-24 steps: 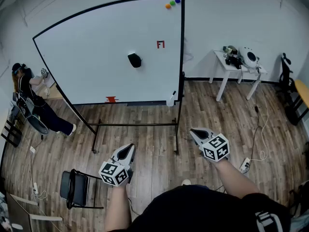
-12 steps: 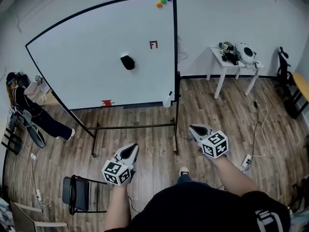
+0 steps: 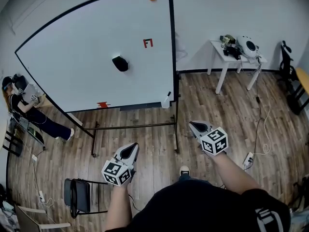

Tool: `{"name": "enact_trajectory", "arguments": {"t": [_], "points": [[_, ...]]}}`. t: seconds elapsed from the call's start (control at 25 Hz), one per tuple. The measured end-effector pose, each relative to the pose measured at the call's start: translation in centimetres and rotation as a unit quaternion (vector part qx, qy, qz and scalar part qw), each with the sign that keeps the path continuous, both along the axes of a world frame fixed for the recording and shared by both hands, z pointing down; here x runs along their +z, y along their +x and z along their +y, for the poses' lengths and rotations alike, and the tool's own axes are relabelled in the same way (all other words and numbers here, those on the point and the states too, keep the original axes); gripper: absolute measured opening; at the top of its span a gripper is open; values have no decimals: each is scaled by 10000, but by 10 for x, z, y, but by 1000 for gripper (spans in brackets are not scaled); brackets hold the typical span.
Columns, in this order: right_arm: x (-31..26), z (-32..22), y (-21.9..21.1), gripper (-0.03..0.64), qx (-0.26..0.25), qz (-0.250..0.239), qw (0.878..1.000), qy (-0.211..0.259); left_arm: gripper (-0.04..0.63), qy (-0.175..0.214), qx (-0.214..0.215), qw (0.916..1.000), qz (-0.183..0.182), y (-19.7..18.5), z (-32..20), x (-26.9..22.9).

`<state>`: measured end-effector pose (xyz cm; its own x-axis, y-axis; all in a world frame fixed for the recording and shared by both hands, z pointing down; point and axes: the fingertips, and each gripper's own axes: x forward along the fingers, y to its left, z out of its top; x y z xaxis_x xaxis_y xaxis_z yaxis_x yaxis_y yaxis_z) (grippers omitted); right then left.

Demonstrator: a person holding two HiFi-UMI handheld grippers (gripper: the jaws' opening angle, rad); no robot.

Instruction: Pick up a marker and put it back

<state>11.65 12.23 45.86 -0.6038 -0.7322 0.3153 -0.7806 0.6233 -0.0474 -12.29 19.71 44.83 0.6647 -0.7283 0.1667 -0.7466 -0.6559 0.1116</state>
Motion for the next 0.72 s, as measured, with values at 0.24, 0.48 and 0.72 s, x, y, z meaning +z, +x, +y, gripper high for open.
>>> {"name": "enact_trajectory", "arguments": {"t": [0.24,0.48,0.72], "points": [[18,-48,19,-3,15,-71,9998,-162,17,-221,-12,9997,-115,17,-46,20],[37,-98,34,-3,-44,-89,9994,-326,17,-357,-46,9991,-201,35,-92,33],[51,-138,42,-3,-128,-130,9989,-429,17,-475,-69,9985,-249,50,-133,45]]}}
